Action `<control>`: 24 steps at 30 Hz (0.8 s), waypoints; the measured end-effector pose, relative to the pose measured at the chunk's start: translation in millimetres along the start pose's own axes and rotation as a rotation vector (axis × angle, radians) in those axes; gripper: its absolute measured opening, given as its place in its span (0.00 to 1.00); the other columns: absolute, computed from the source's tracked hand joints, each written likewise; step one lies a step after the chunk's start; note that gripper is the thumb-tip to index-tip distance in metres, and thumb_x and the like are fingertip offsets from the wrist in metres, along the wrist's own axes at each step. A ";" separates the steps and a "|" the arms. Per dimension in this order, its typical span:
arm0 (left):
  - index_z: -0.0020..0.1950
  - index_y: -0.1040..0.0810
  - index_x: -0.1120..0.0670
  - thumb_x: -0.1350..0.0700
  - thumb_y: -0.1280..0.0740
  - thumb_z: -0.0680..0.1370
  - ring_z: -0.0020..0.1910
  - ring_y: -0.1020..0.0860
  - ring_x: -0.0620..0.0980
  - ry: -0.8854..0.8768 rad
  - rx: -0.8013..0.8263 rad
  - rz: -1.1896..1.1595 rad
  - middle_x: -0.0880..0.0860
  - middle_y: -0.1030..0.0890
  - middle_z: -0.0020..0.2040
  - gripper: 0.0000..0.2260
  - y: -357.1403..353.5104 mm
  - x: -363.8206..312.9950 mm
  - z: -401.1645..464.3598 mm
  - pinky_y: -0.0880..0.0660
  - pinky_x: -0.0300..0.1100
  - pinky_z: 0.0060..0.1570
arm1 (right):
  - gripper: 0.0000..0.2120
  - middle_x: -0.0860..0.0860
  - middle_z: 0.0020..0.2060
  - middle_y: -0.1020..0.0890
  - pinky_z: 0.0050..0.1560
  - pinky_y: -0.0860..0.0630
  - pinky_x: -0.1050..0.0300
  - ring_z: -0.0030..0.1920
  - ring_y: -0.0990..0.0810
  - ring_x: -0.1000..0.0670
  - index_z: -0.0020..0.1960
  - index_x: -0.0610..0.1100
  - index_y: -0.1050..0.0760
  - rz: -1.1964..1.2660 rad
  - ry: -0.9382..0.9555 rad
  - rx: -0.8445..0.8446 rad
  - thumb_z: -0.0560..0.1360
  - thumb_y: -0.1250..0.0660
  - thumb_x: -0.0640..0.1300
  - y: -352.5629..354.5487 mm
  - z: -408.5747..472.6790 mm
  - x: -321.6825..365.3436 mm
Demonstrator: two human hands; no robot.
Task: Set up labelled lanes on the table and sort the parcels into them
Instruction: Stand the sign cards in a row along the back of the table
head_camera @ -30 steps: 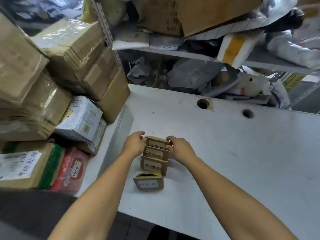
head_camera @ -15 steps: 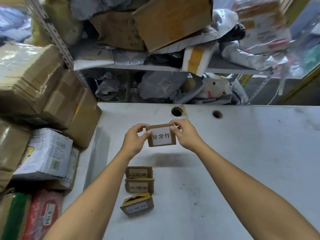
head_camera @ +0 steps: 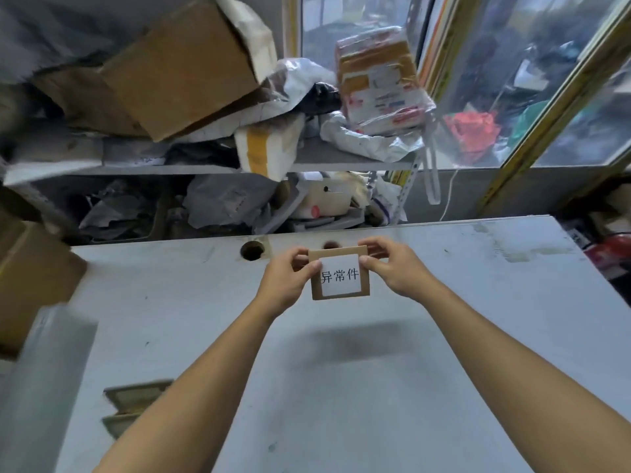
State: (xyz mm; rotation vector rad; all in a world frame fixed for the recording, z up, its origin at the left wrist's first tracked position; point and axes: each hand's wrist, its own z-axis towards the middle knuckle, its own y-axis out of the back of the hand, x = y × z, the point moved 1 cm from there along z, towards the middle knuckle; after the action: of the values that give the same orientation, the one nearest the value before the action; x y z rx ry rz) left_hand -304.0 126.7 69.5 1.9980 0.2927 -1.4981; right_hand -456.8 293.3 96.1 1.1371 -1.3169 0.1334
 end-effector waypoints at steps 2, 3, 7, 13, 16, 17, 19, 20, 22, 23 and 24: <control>0.53 0.23 0.47 0.54 0.30 0.79 0.50 0.19 0.42 0.003 0.007 -0.001 0.47 0.17 0.49 0.05 -44.3 -17.5 13.3 0.25 0.30 0.41 | 0.10 0.58 0.48 0.18 0.50 0.27 0.65 0.51 0.20 0.58 0.60 0.49 0.22 -0.005 -0.030 -0.027 0.79 0.30 0.43 35.5 4.6 -31.0; 0.53 0.23 0.47 0.55 0.30 0.79 0.49 0.19 0.41 0.003 0.013 0.003 0.47 0.17 0.48 0.05 -64.7 -24.1 20.0 0.25 0.29 0.39 | 0.11 0.56 0.49 0.18 0.51 0.27 0.64 0.51 0.20 0.56 0.60 0.48 0.21 -0.004 -0.046 -0.042 0.79 0.30 0.43 51.0 6.9 -45.6; 0.57 0.21 0.51 0.58 0.32 0.80 0.50 0.20 0.43 -0.003 0.057 0.066 0.50 0.16 0.52 0.06 -136.4 -44.1 46.2 0.23 0.32 0.47 | 0.09 0.56 0.47 0.18 0.49 0.27 0.66 0.51 0.20 0.54 0.57 0.50 0.21 0.003 -0.101 -0.112 0.79 0.31 0.41 102.6 17.2 -101.0; 0.59 0.18 0.55 0.57 0.30 0.79 0.51 0.19 0.48 0.018 0.072 0.202 0.52 0.15 0.53 0.10 -212.0 -51.7 94.4 0.24 0.39 0.51 | 0.13 0.53 0.51 0.19 0.53 0.24 0.57 0.54 0.22 0.52 0.64 0.47 0.22 -0.034 -0.184 -0.168 0.80 0.33 0.42 144.5 48.2 -167.7; 0.59 0.18 0.53 0.57 0.31 0.79 0.51 0.19 0.48 0.036 0.058 0.279 0.51 0.15 0.53 0.09 -239.6 -50.0 121.8 0.25 0.40 0.51 | 0.13 0.51 0.54 0.17 0.49 0.26 0.60 0.52 0.22 0.53 0.64 0.47 0.22 -0.049 -0.209 -0.192 0.81 0.34 0.43 154.6 67.5 -195.3; 0.58 0.18 0.53 0.57 0.31 0.79 0.52 0.19 0.49 0.034 0.058 0.301 0.51 0.15 0.53 0.09 -248.0 -48.9 131.2 0.25 0.40 0.52 | 0.13 0.51 0.56 0.17 0.48 0.26 0.60 0.52 0.22 0.52 0.64 0.47 0.22 -0.048 -0.221 -0.195 0.80 0.34 0.43 157.3 74.3 -203.9; 0.57 0.17 0.53 0.57 0.31 0.78 0.52 0.19 0.49 0.026 0.069 0.335 0.51 0.15 0.53 0.08 -261.9 -46.8 149.0 0.24 0.42 0.51 | 0.13 0.50 0.58 0.17 0.46 0.27 0.61 0.52 0.22 0.52 0.65 0.47 0.22 -0.052 -0.243 -0.198 0.81 0.34 0.42 161.9 87.7 -219.1; 0.56 0.17 0.52 0.57 0.31 0.78 0.51 0.20 0.49 0.020 0.074 0.355 0.51 0.15 0.52 0.08 -267.7 -45.3 157.2 0.25 0.41 0.49 | 0.13 0.49 0.58 0.17 0.44 0.28 0.62 0.52 0.22 0.52 0.65 0.47 0.22 -0.059 -0.246 -0.200 0.81 0.34 0.42 163.6 93.9 -225.7; 0.55 0.17 0.52 0.57 0.31 0.78 0.50 0.20 0.48 0.018 0.069 0.378 0.50 0.15 0.52 0.08 -277.0 -41.7 172.8 0.26 0.40 0.48 | 0.13 0.49 0.59 0.17 0.41 0.29 0.64 0.53 0.21 0.51 0.65 0.47 0.22 -0.067 -0.250 -0.208 0.81 0.35 0.42 165.5 106.8 -237.1; 0.55 0.17 0.52 0.57 0.31 0.78 0.50 0.20 0.49 0.024 0.056 0.377 0.50 0.16 0.52 0.08 -280.6 -40.1 179.8 0.26 0.40 0.48 | 0.14 0.49 0.59 0.17 0.40 0.29 0.64 0.54 0.21 0.51 0.65 0.47 0.22 -0.068 -0.252 -0.210 0.81 0.35 0.42 165.8 113.1 -241.7; 0.56 0.17 0.51 0.57 0.31 0.78 0.51 0.20 0.49 0.036 0.040 0.371 0.50 0.16 0.52 0.08 -283.3 -38.3 185.6 0.25 0.41 0.48 | 0.14 0.49 0.60 0.17 0.40 0.30 0.66 0.54 0.21 0.51 0.66 0.46 0.22 -0.071 -0.252 -0.209 0.81 0.36 0.41 165.7 119.1 -245.7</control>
State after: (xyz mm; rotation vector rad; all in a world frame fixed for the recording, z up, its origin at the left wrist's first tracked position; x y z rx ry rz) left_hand -609.5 246.2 -22.7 1.9807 -0.0920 -1.2416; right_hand -726.2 414.0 -25.6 1.0437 -1.4719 -0.2021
